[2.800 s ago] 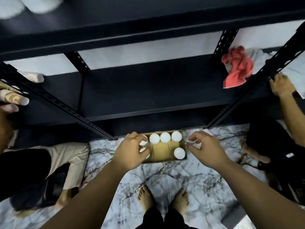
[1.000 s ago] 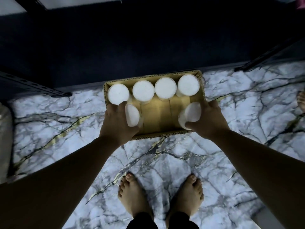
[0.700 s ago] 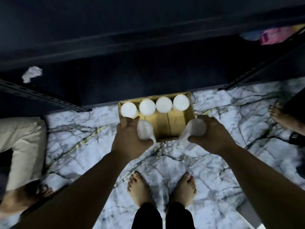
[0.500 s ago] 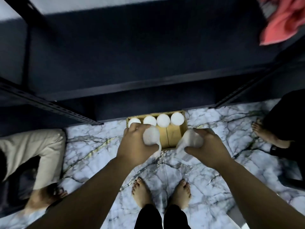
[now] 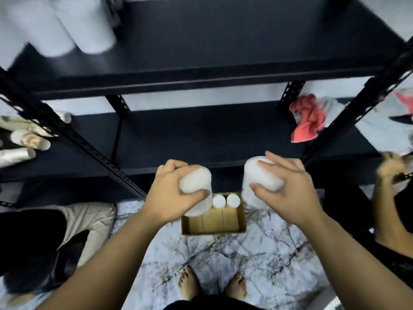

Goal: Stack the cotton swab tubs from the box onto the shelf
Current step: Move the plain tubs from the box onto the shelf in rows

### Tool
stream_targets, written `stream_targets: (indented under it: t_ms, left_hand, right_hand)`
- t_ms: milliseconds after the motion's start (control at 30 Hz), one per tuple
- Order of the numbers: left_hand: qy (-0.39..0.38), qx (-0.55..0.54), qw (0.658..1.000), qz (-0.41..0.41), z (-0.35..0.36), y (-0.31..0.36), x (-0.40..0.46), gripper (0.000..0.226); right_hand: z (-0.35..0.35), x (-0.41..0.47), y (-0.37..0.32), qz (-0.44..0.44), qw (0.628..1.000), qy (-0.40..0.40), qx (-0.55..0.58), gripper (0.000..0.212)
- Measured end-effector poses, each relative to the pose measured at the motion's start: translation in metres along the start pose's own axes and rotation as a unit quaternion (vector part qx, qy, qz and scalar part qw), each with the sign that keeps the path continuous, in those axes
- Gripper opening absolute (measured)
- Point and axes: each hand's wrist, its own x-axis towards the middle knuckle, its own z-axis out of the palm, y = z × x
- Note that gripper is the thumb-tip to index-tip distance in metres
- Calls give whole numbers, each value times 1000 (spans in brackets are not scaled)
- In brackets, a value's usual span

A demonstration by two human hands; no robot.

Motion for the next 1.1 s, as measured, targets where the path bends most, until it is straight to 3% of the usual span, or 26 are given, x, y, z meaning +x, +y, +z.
stream_targets:
  t_ms: [167,333,567,700,833,1100]
  left_hand:
    - [94,-22,995,38,-48,39,-7,47]
    - [169,-43,982,69,-91,71,1,61]
    - [259,-39,961,87,-154,86,48,60]
    - [262,-24,961,79,-182,83,92,58]
    - [232,-9,970,78,-195,69,141,58]
    - [209,40,972,103,-214,46,213,71]
  right_hand:
    - [-43,15,-31,-80,995,54,38,58]
    - [-58,44,-72,-127,988,55,68,55]
    - [-60,113,-130,-205,969,110,77,49]
    - [-54,164,-156,-219,962,140,88,43]
    - [-33,211,-171,-213,968,110,74,42]
    - [0,276,-180,-188,973,131,31,41]
